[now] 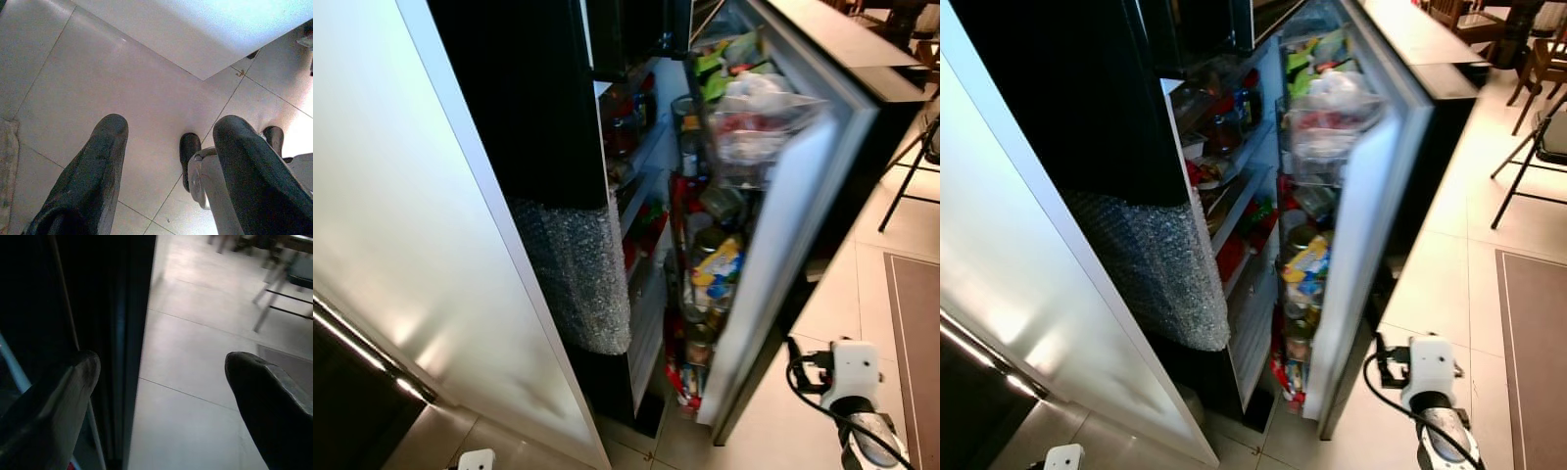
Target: Restocking fridge
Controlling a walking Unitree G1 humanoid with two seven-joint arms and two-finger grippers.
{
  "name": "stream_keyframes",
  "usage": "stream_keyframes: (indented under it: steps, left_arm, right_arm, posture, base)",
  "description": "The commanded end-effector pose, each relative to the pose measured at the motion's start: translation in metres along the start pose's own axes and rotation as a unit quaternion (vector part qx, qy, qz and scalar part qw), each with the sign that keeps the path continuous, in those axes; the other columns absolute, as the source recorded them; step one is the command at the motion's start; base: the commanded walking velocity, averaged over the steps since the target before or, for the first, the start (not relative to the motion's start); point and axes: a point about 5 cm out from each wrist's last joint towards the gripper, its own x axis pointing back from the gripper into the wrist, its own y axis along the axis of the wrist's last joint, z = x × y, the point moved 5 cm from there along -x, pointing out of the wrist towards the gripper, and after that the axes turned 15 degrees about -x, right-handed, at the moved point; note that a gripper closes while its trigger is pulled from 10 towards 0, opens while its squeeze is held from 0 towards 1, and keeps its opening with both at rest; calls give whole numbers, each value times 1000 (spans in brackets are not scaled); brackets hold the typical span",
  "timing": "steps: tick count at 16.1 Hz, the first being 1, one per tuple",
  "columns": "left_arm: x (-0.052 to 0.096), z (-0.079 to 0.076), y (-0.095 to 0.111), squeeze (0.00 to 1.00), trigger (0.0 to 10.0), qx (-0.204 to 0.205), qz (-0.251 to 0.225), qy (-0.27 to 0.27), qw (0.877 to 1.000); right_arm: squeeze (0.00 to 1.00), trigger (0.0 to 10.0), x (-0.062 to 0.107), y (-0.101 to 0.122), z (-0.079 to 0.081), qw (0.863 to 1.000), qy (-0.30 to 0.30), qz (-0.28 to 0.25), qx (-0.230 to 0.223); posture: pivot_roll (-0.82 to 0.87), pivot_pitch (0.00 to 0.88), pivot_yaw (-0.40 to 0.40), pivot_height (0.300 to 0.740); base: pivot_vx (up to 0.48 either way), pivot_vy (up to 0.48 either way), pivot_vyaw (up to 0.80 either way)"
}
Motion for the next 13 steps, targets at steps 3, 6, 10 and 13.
stream_keyframes:
  steps: [3,6,10,13]
  left_arm:
    - [1,4,-5,0,10000,-7,9,2,1000]
    - [1,4,-5,0,10000,-6,9,2,1000]
    - [1,2,-4,0,10000,-4,7,1,1000]
    - [1,2,-3,0,10000,-3,7,2,1000]
  right_arm:
    - [0,10000,-10,30,28,996,84,-31,-15]
    - [0,10000,-14,47,59,987,154,-43,-21]
    - [0,10000,-4,60,128,953,301,-32,-24]
    - [0,10000,0,57,132,948,317,-18,-30]
  posture:
    - [-118,0,68,740]
    - [-119,0,64,740]
    - [-113,0,58,740]
    - [-119,0,56,740]
  base:
    - [0,0,0]
    - [0,0,0]
    - [0,0,0]
    - [0,0,0]
